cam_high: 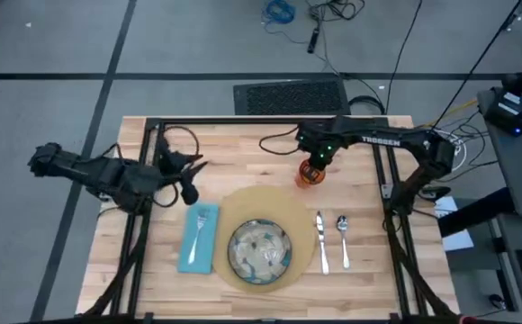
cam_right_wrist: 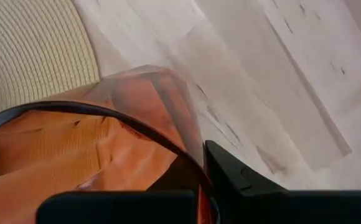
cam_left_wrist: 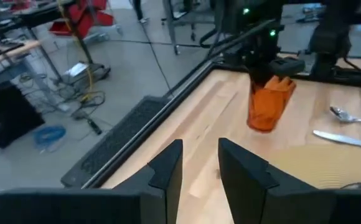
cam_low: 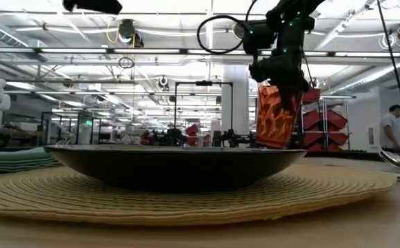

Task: Set table place
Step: Put the orange cup on the top right of the brown mat

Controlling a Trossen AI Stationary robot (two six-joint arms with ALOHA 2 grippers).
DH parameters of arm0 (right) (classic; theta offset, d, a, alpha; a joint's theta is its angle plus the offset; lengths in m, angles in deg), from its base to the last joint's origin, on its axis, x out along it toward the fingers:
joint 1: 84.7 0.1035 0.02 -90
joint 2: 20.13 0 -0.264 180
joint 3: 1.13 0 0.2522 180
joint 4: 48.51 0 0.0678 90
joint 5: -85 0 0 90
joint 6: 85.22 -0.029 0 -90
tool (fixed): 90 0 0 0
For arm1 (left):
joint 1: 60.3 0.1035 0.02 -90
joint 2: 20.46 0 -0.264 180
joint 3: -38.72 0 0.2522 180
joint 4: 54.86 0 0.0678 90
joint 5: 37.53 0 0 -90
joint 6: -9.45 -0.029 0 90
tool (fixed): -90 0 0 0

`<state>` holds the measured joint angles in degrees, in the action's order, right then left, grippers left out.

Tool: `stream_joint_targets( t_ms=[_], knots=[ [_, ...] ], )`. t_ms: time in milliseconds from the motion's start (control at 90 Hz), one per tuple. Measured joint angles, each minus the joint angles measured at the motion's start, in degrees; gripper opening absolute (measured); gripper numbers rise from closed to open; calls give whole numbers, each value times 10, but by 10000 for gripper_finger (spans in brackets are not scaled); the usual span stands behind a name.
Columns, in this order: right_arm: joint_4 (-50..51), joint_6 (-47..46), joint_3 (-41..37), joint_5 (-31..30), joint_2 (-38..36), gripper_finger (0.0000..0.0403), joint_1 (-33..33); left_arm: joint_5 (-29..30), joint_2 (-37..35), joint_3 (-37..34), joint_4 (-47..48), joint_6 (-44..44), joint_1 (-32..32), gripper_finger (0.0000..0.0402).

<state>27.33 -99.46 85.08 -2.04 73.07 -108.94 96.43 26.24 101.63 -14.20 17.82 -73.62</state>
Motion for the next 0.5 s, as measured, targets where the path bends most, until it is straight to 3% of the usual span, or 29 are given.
stream_joint_targets(
  t_ms=[244, 500],
  knots=[
    [25, -5, 0, -5, 15, 0, -28, -123, 27, -31, -27, -3, 103, 88],
    [43, -18, 0, 11, 33, 0, -18, -154, 26, -45, -49, -7, 126, 88]
  ],
)
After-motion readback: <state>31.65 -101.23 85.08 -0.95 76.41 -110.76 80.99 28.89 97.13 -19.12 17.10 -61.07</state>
